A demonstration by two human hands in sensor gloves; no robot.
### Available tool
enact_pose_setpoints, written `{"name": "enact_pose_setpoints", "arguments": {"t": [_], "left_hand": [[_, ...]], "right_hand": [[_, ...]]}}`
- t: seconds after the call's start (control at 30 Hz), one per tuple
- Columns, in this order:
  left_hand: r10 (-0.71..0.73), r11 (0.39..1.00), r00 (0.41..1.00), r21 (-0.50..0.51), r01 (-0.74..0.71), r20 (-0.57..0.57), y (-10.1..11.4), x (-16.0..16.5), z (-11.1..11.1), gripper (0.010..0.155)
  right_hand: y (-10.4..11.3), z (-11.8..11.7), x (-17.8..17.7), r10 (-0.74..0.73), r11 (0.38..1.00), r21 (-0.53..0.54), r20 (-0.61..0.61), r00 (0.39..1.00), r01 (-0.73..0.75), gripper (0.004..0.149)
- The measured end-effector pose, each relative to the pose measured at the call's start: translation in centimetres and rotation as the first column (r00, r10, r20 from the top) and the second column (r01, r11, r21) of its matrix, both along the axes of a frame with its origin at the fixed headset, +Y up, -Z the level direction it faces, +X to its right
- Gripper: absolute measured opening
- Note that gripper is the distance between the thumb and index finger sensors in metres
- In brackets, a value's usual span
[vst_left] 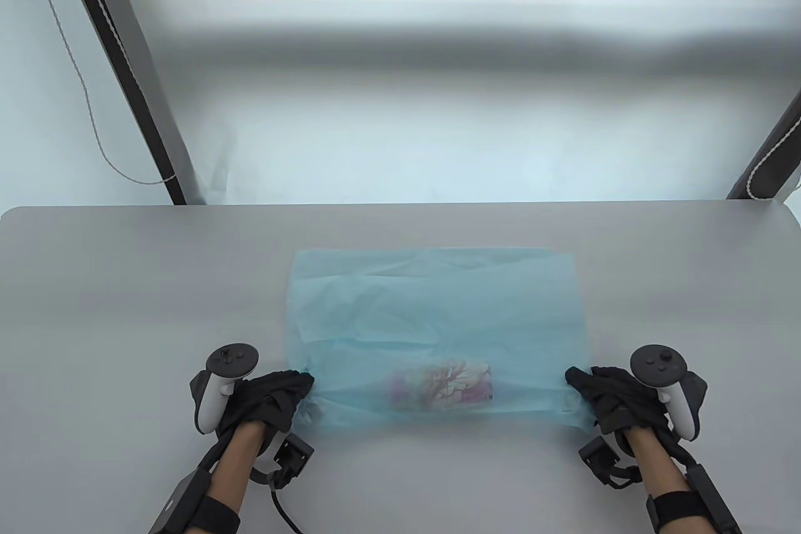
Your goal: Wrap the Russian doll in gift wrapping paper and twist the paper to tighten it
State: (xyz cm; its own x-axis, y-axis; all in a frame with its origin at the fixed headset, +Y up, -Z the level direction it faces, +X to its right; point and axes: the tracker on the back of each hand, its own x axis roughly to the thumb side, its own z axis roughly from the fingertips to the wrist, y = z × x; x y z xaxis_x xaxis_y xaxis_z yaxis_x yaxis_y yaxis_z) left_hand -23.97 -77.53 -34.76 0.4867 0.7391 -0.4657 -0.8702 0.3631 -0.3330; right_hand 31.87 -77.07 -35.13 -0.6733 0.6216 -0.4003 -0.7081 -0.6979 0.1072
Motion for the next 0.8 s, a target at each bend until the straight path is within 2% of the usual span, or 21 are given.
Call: {"name": "enact_pose_setpoints", "arguments": {"t": [0.27, 0.4, 0.5, 0.57, 0.67, 0.77, 0.8], "left_hand": [[0.018, 0.999, 0.993, 0.047, -0.012, -0.121, 0.7, -2.0, 0.4, 0.057], [-0.02, 0.99, 0.989, 0.138, 0.04, -0.144, 2.2, -2.9, 0.9, 0.064], [-0.114, 0.953, 0.99, 0.274, 0.131, -0.077, 4.2, -2.7, 1.4, 0.068], [-0.173, 0.927, 0.985, 0.334, 0.169, -0.018, 5.7, -2.0, 2.0, 0.07], [-0.266, 0.864, 0.962, 0.459, 0.207, 0.068, 8.3, 0.3, 3.1, 0.072], [-0.386, 0.784, 0.907, 0.577, 0.228, 0.167, 10.1, 3.5, 4.1, 0.074], [-0.446, 0.75, 0.87, 0.618, 0.235, 0.21, 10.5, 5.3, 4.4, 0.075]], "right_hand": [[-0.1, 0.1, -0.5, 0.085, 0.996, 0.008, -0.025, 0.996, -0.085, 0.044], [0.8, 0.6, -0.2, 0.086, 0.995, 0.057, -0.011, 0.996, -0.086, 0.056], [2.6, 1.2, 0.1, 0.22, 0.969, 0.117, 0.0, 0.975, -0.219, 0.069], [3.9, 1.6, -0.1, 0.332, 0.936, 0.131, -0.027, 0.943, -0.326, 0.077], [6.3, 2.4, -1.4, 0.48, 0.862, 0.226, -0.074, 0.874, -0.455, 0.084], [8.6, 3.3, -3.9, 0.555, 0.805, 0.32, -0.113, 0.824, -0.499, 0.085], [9.4, 3.6, -5.4, 0.567, 0.791, 0.365, -0.14, 0.812, -0.49, 0.085]]}}
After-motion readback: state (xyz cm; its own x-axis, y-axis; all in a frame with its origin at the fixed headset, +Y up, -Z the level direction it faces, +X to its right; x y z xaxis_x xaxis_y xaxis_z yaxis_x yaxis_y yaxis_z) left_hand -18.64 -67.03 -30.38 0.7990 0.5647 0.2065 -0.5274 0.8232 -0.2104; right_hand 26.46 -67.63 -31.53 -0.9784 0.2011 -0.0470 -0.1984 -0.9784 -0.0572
